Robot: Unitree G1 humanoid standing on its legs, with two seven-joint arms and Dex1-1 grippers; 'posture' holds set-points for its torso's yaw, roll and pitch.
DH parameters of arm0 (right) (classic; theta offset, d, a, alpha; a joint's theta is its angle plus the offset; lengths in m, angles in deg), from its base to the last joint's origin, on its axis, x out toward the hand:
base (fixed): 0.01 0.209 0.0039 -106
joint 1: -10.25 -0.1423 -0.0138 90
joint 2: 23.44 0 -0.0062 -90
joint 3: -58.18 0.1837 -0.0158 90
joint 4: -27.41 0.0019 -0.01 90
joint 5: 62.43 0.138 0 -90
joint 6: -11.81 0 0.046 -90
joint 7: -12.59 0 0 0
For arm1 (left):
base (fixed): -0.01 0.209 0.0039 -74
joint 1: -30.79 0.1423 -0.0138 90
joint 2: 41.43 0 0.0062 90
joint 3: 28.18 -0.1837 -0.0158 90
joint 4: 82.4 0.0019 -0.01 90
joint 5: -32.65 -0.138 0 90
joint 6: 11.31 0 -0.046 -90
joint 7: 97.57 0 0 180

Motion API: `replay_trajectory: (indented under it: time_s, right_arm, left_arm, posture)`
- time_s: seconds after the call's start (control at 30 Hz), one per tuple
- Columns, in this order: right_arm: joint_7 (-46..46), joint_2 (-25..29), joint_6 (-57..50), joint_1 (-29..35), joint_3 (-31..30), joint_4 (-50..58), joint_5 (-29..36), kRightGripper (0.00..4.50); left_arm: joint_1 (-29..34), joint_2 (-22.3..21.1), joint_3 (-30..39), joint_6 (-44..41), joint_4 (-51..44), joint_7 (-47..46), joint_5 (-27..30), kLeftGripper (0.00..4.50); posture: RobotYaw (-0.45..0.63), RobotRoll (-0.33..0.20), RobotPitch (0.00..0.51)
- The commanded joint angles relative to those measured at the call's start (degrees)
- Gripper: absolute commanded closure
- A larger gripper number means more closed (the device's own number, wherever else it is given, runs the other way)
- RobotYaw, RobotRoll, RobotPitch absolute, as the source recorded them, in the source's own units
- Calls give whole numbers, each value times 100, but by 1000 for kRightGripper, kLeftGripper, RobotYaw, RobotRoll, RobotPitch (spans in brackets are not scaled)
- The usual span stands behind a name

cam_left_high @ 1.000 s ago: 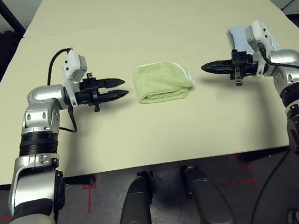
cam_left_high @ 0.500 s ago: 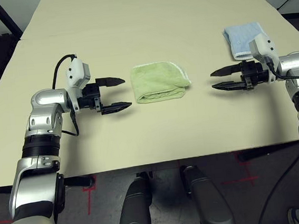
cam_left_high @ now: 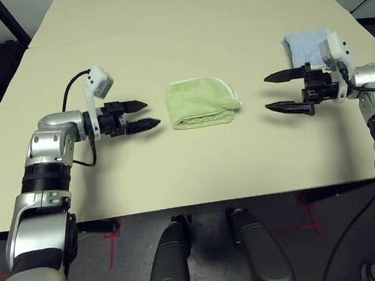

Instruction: Fold the towel and set it aside.

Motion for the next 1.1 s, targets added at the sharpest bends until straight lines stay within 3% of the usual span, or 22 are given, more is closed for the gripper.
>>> replay_trajectory:
  time_s: [0.03, 0.3, 0.73, 0.9, 1.1]
  right_arm:
    - [-15, 37, -89, 136, 42, 218, 95, 26]
    - [-64, 57, -232, 296, 29, 507, 172, 26]
    - [-161, 122, -494, 569, 40, 1017, 286, 26]
    - [-184, 125, -518, 612, 28, 1065, 290, 26]
    - [-211, 91, -491, 580, 1, 1020, 263, 26]
  left_arm:
    - [-190, 180, 208, -1011, 218, -434, 296, 0]
    - [-722, 687, 660, -1670, 1014, -1100, 603, 0]
    - [-907, 803, -135, -1002, 1801, -837, 193, 0]
    - [-1012, 836, -1, -917, 2073, -892, 203, 0]
    - [-1234, 1175, 422, -780, 2337, -1226, 352, 0]
  posture:
    - [-69, 0, 178]
    - [-89, 0, 183]
    - [-113, 0, 185]
    - [-108, 0, 187]
    - [-99, 0, 188]
